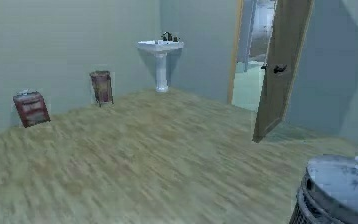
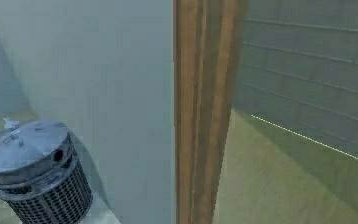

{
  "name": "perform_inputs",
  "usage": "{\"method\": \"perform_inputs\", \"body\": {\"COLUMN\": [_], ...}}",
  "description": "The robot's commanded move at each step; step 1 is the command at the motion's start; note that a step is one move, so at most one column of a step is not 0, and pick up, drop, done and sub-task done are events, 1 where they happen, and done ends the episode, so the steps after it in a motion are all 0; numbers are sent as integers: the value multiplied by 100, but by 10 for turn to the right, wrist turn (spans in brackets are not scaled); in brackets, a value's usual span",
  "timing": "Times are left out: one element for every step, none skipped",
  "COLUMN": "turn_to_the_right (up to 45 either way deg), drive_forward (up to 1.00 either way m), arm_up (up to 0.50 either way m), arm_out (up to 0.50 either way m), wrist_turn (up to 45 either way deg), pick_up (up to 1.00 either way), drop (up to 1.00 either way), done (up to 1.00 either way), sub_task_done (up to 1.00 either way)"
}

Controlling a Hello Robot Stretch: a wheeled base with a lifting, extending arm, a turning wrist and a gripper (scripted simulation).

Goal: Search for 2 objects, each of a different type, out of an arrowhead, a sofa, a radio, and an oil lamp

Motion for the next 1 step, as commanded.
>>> {"method": "perform_inputs", "body": {"turn_to_the_right": [420], "drive_forward": [0], "arm_up": [0], "arm_out": [0], "wrist_turn": [0], "pick_up": [0], "drop": [0], "done": [0], "sub_task_done": [0]}}
